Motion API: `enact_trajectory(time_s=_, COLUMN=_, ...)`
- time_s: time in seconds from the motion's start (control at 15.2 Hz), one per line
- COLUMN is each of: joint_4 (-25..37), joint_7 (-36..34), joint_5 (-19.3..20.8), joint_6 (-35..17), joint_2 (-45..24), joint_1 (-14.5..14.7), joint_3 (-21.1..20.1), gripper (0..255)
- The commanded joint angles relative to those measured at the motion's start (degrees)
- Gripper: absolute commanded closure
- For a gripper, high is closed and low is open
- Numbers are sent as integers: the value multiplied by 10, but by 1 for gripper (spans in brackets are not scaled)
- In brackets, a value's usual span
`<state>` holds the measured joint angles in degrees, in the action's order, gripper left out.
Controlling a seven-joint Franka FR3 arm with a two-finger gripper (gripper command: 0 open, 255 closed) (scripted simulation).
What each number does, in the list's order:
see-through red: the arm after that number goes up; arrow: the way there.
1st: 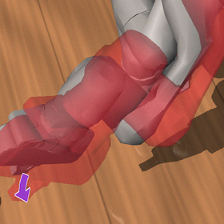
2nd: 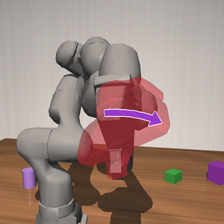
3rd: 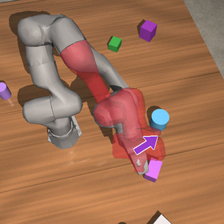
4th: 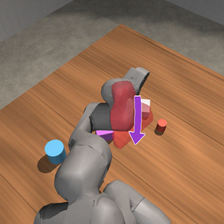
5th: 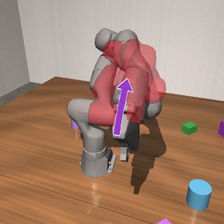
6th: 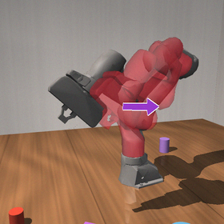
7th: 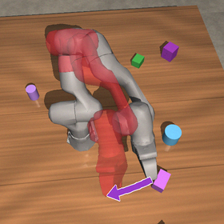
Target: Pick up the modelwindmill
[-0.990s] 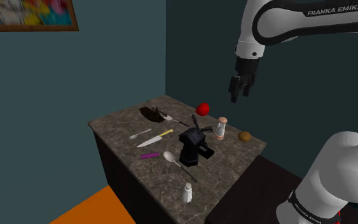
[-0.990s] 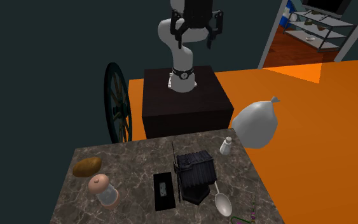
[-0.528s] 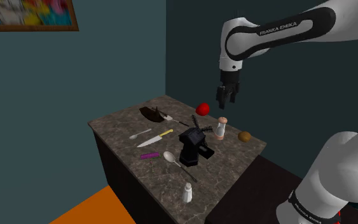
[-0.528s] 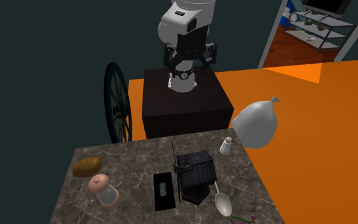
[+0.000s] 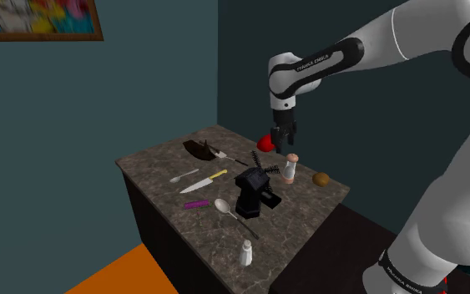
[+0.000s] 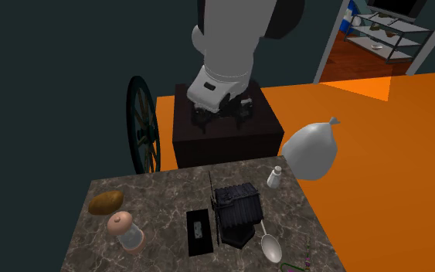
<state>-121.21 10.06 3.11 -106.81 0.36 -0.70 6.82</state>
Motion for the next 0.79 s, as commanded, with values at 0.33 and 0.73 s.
enact_trajectory(time_s=0.33, joint_4=114, joint_7=48, joint_5=-5, joint_6=-11, joint_2=-178, joint_1=-14, joint_3=6, gripper=0)
enact_trajectory(time_s=0.73, joint_4=163, joint_7=62, joint_5=-7, joint_6=-24, joint_2=-261, joint_1=-21, joint_3=5, gripper=0)
